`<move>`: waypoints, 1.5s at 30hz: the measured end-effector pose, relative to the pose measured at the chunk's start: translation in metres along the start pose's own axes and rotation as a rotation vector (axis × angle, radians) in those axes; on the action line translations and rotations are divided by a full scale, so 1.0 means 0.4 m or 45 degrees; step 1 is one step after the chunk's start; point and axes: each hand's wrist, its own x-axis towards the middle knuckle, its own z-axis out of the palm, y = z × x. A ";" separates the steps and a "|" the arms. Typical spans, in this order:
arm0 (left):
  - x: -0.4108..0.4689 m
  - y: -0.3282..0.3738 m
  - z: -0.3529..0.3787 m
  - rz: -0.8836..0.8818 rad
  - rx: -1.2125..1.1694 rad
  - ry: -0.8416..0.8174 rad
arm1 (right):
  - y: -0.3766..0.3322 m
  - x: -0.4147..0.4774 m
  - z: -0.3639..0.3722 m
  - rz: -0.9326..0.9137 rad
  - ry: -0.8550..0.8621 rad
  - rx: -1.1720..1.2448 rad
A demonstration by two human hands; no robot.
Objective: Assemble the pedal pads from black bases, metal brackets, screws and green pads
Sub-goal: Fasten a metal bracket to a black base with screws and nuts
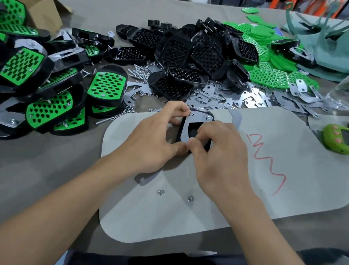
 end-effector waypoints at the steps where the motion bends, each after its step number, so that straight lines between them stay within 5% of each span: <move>1: 0.000 0.002 0.000 0.000 -0.004 0.003 | -0.006 -0.007 0.005 -0.032 0.033 -0.030; 5: 0.003 0.010 -0.002 -0.021 -0.005 -0.005 | -0.010 -0.027 0.013 -0.194 0.023 -0.133; 9: 0.004 0.009 -0.005 -0.038 0.012 -0.007 | 0.021 -0.019 -0.021 -0.057 0.060 0.043; 14: 0.002 0.025 -0.008 -0.048 0.019 -0.004 | 0.031 -0.009 -0.031 0.003 -0.184 0.211; 29: 0.001 0.029 -0.010 -0.088 0.011 -0.002 | 0.055 -0.031 -0.032 0.144 -0.038 0.405; 42: 0.001 0.025 -0.010 -0.081 0.013 0.002 | 0.060 -0.040 -0.027 0.050 -0.142 0.397; 45: 0.000 0.025 -0.008 -0.078 0.015 0.006 | 0.061 -0.030 -0.031 0.108 -0.007 0.444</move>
